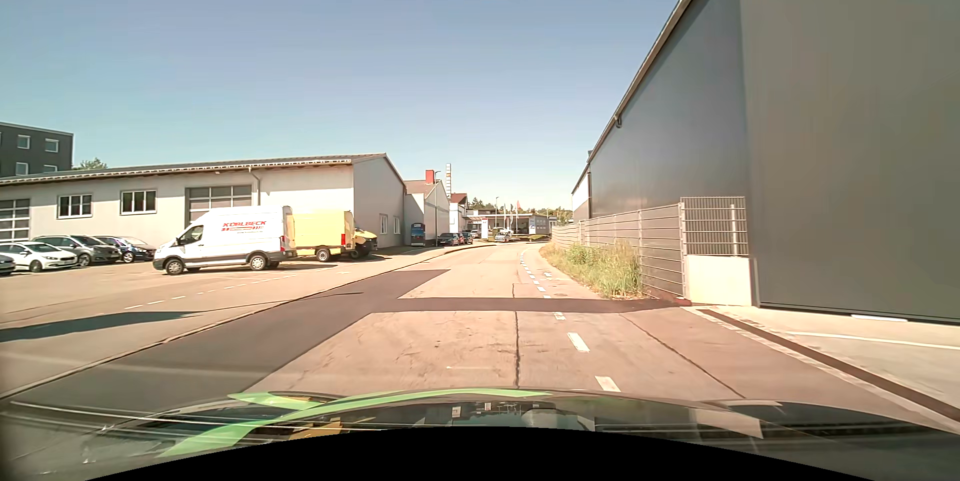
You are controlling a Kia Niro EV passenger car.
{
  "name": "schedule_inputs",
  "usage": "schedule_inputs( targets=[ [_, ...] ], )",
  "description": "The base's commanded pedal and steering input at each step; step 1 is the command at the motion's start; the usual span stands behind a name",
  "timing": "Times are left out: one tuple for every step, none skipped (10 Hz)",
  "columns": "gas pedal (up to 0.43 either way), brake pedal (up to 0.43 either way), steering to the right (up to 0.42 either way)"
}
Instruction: Follow the waypoints while adhering to traffic rules and regulations
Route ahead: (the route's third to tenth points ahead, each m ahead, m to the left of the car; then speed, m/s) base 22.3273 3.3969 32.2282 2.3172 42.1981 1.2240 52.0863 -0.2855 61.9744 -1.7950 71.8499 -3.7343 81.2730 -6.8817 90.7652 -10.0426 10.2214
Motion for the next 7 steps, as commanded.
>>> schedule_inputs(
  targets=[
    [0.15, 0.0, 0.001],
    [0.15, 0.0, 0.002],
    [0.15, 0.0, 0.002],
    [0.15, 0.0, 0.002],
    [0.15, 0.0, 0.001],
    [0.15, 0.0, 0.001],
    [0.15, 0.0, 0.001]
  ],
)
